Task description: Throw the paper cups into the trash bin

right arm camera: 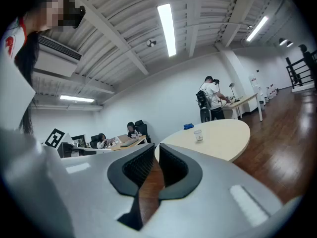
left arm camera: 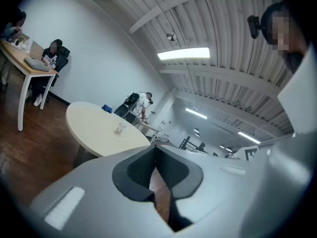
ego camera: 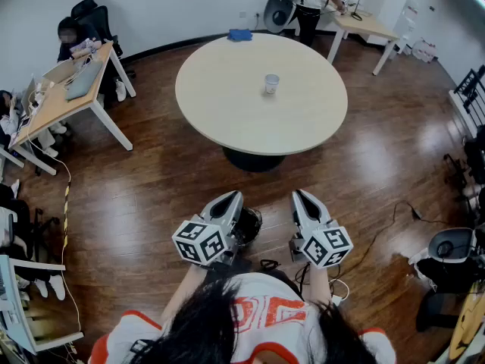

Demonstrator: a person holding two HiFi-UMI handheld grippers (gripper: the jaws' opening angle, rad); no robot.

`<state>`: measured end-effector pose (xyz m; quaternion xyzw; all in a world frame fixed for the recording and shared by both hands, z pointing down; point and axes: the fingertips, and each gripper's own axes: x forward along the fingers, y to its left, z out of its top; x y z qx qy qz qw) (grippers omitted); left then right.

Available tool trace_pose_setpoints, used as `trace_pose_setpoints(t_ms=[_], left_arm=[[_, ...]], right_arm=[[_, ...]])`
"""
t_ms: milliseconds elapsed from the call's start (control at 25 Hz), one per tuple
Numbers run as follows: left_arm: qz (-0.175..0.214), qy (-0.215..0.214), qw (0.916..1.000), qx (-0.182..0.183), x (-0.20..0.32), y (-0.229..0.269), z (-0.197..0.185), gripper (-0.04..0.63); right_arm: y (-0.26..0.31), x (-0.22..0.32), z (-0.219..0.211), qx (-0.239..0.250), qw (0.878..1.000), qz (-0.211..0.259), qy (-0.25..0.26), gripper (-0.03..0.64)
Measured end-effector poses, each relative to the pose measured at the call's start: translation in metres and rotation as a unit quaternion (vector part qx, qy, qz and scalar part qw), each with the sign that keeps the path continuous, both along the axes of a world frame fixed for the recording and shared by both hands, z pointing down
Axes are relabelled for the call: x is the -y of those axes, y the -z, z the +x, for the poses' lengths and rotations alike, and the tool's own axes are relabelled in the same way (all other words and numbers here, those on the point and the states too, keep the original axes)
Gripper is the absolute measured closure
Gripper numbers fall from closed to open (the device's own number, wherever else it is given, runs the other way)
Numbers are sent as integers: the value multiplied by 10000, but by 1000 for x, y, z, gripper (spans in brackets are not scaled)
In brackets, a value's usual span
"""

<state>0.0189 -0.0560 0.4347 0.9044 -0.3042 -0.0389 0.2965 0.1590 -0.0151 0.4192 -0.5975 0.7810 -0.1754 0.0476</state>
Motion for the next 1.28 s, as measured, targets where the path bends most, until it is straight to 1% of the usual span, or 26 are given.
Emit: trace_pose_setpoints(t_ms=[160, 280, 440, 680, 840, 1000, 1120, 1200, 1280], left_arm=[[4, -140, 9999, -10, 14, -1, 0, 595], [-53, -243, 9997, -17, 23, -5, 0, 595], [-210, -241, 9995, -21, 37, -12, 2, 595], [-239, -205, 9995, 82, 52, -19, 21, 595], [-273, 26, 9995, 141, 72, -24, 25, 595], [-293, 442, 9984, 211, 103, -27, 31, 595], [-255, 746, 9968, 163, 129, -20, 40, 595], [-153, 950, 9953, 86, 143, -16, 45, 595], [-68, 1096, 9939, 88, 153, -16, 52, 595]], right_arm=[[-5, 13, 0, 39, 9999, -16, -159, 584], [-12, 20, 4, -13, 9994, -112, -316, 584], [-18, 28, 11, -95, 9988, -276, -405, 584], [-26, 49, 34, -106, 9984, -377, -408, 584], [-33, 81, 49, -189, 9987, -409, -222, 584], [-37, 132, 71, -270, 9988, -397, 64, 581], [-39, 173, 87, -611, 9962, -510, 355, 580], [-43, 200, 93, -854, 9928, -580, 612, 569], [-47, 226, 98, -1022, 9890, -605, 881, 564]])
